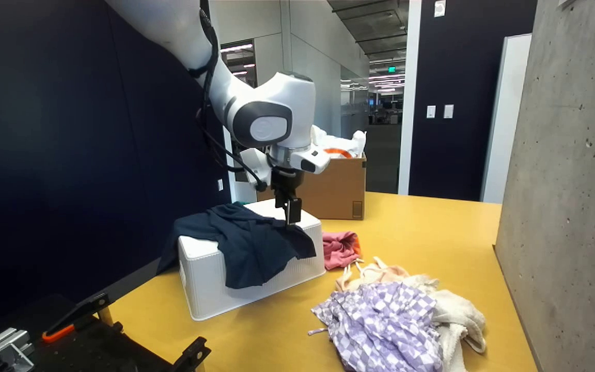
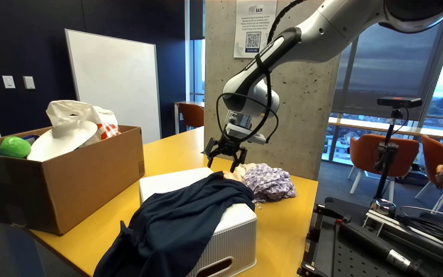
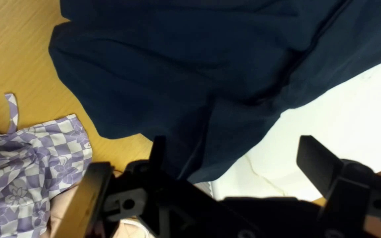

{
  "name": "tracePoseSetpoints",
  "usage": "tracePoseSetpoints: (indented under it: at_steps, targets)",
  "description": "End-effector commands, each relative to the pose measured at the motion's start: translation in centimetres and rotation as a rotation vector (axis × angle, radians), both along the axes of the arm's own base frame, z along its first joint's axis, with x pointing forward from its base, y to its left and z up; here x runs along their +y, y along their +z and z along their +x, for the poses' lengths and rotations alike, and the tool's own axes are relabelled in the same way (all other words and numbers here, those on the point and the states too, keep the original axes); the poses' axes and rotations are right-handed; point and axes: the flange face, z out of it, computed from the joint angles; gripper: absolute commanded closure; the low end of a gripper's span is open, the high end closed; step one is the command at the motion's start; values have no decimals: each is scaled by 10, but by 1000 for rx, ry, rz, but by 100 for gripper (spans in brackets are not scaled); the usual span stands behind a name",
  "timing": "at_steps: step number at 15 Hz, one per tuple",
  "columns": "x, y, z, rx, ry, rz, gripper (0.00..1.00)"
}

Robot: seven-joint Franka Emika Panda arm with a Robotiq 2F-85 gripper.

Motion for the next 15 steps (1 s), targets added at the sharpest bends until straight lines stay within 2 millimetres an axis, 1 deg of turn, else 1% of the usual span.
tracePoseSetpoints:
  at_steps: [1,2,3,4,5,6,8,9,11,12,14,15]
  targets:
    - [6,-9,23,-33,-1,8,0]
    - [8,-11,26,-35,1,10,0]
    - [8,-13,29,-36,6,14,10]
    - [9,-15,31,-35,8,16,28]
    - [10,-16,32,-37,12,16,35]
    - [12,-17,33,-40,14,16,44]
    - [14,-15,33,-41,22,16,58]
    - [15,-13,33,-44,22,14,66]
    - [19,-10,28,-42,30,16,80]
    - [21,-8,26,-45,35,14,88]
    - [24,-8,25,-41,38,16,100]
    - [26,-8,25,-38,42,17,100]
